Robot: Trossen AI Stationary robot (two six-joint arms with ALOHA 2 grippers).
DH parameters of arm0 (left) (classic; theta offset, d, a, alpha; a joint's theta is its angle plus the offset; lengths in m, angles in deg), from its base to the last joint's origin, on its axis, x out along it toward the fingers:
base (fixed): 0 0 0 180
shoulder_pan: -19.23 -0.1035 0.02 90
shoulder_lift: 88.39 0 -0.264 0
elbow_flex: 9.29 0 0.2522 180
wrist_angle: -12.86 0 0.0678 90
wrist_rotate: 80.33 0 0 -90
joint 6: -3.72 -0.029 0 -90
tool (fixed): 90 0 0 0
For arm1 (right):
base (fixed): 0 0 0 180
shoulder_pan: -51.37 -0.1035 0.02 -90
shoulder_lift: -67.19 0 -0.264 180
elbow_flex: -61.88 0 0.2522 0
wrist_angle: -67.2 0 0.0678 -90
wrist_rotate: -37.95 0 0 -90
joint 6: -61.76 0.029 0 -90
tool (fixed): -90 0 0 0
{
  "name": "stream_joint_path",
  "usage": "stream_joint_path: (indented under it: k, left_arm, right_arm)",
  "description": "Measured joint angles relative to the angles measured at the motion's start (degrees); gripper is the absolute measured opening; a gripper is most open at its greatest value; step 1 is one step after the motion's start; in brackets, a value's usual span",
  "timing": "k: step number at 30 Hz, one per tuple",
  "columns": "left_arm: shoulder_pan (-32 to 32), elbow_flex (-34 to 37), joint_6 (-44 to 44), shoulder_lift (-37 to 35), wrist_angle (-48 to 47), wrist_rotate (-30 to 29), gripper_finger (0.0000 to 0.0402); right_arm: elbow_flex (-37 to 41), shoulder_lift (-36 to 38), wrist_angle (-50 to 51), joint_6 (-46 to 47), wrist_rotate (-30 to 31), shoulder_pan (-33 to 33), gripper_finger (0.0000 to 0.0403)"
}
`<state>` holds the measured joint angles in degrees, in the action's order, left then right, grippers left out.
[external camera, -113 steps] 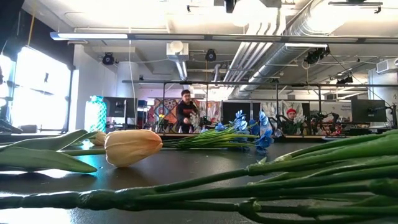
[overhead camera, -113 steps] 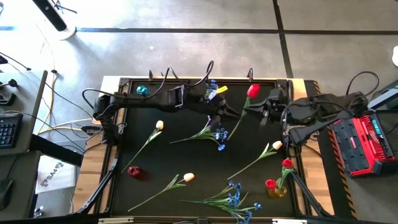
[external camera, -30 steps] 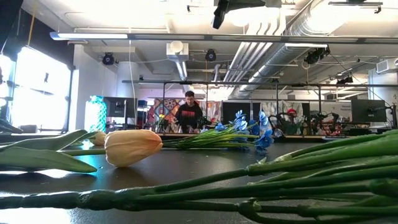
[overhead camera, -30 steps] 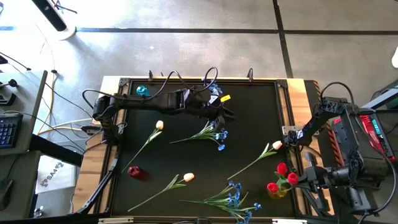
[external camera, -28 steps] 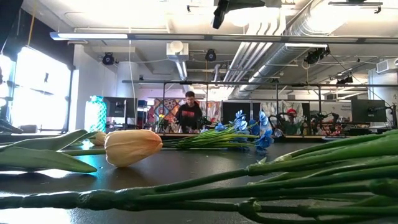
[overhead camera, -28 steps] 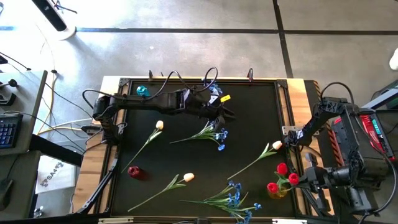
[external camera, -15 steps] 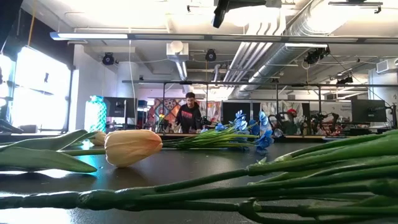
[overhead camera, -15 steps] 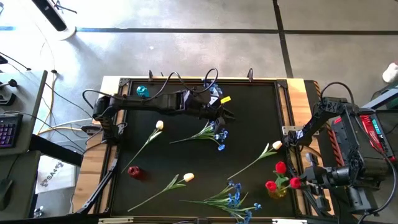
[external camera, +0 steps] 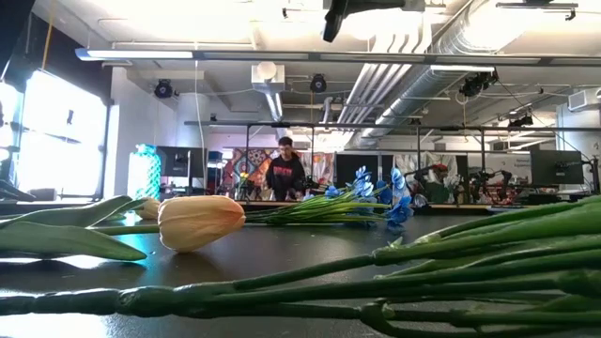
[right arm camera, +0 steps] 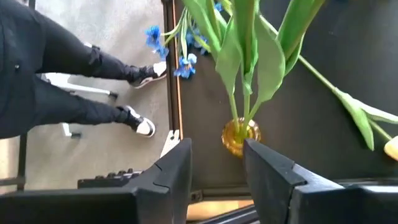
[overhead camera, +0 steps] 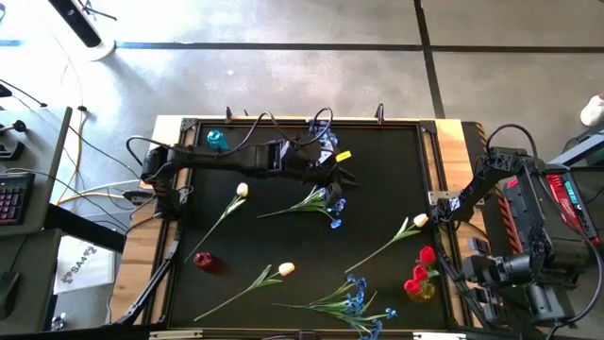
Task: Sort flowers into vase by color
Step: Put the middle blue flowers into the red vase
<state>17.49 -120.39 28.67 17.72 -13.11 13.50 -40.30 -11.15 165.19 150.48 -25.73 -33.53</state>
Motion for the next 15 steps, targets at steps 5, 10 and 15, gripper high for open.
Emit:
stream_joint_path:
  k: [5,10,15]
  left_arm:
    - [0.7,0.1,-0.6,1.5,-0.9,0.0,0.0117]
    - [1.1,0.0,-1.2,2.8,-0.9,0.0,0.0117]
    - [1.3,0.0,-1.5,4.2,-2.1,0.5,0.0117]
  right_arm:
    - [0.0,0.1,1.0,1.2,-1.0,0.5,0.0116]
    - [0.0,1.0,5.7,10.1,-1.0,1.0,0.0102]
    - [0.1,4.1,5.7,13.3,6.7,1.2,0.0086]
